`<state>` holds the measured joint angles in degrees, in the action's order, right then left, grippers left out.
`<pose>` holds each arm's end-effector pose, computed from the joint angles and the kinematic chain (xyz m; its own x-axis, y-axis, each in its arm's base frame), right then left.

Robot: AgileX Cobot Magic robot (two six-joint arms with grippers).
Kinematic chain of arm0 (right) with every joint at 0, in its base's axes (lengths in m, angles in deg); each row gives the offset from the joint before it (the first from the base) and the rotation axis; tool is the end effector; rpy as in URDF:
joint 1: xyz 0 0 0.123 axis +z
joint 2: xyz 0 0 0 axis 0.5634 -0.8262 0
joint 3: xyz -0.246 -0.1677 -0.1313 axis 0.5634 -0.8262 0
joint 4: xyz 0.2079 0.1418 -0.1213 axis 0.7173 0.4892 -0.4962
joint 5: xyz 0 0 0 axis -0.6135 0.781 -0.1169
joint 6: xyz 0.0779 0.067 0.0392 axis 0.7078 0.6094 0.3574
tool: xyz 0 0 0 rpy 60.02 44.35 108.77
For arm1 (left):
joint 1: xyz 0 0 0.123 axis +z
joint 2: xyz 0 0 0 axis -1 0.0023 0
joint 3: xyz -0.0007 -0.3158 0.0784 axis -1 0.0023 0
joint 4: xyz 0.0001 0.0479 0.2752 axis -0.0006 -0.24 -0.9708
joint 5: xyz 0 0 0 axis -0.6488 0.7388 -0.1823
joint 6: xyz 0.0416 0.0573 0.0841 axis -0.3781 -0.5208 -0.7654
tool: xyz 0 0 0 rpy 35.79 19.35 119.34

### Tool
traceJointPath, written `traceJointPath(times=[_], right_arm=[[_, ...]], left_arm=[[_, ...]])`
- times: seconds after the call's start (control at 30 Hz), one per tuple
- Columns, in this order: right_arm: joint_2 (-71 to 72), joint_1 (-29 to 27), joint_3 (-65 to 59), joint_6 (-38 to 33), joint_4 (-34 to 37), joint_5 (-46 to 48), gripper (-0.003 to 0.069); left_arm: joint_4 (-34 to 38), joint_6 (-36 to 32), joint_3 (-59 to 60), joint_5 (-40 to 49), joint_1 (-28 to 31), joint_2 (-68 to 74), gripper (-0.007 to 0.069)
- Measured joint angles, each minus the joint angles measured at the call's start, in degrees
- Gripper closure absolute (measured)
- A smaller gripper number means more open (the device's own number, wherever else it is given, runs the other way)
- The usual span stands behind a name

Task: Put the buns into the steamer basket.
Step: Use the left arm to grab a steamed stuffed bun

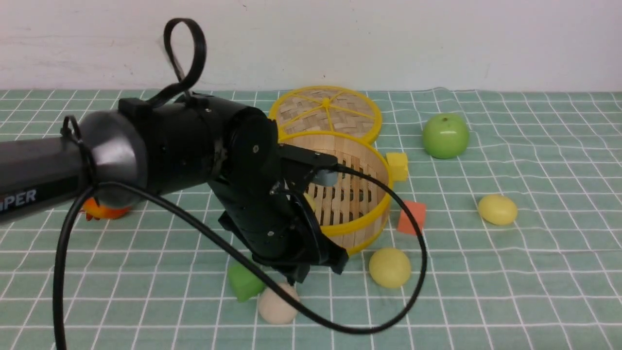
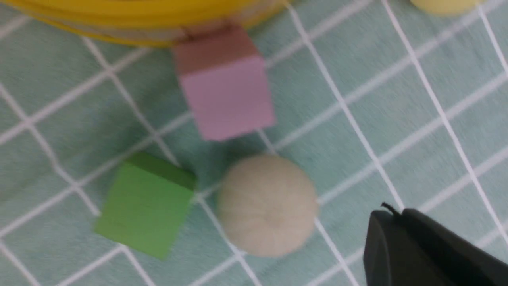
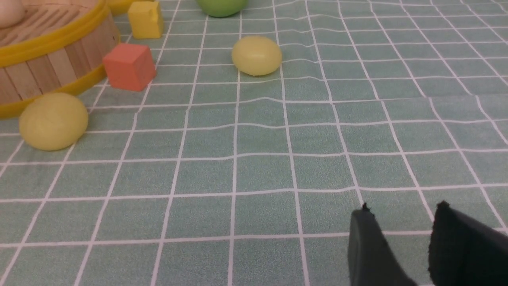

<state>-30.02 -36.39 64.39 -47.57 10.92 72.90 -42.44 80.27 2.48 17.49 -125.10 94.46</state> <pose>0.0578 0.0002 0.1676 -0.2933 0.0826 -0.9524 0.0381 0.9965 0.0746 0.3303 -0.2453 0.2495 -0.8460 0.3951 -0.3580 0.4681 0.8718 -0.1442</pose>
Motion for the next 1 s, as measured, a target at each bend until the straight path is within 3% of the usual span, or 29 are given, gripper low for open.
traceJointPath(times=[0.2, 0.33, 0.73, 0.87, 1.0], right_arm=[[0.0, 0.0, 0.0, 0.0, 0.0, 0.0, 0.0419], [0.0, 0.0, 0.0, 0.0, 0.0, 0.0, 0.0419], [0.0, 0.0, 0.0, 0.0, -0.1, 0.0, 0.0419], [0.0, 0.0, 0.0, 0.0, -0.1, 0.0, 0.0419], [0.0, 0.0, 0.0, 0.0, -0.1, 0.0, 0.0419]], left_arm=[[-0.6, 0.4, 0.0, 0.8, 1.9, 2.4, 0.0373], [-0.6, 0.5, 0.0, 0.8, 1.9, 3.7, 0.0318], [-2.1, 0.5, 0.0, 0.7, 1.9, 6.2, 0.0309], [-2.7, 0.5, 0.0, 0.6, 1.9, 7.7, 0.0341], [-2.8, 0.5, 0.0, 0.8, 1.9, 8.3, 0.0420]])
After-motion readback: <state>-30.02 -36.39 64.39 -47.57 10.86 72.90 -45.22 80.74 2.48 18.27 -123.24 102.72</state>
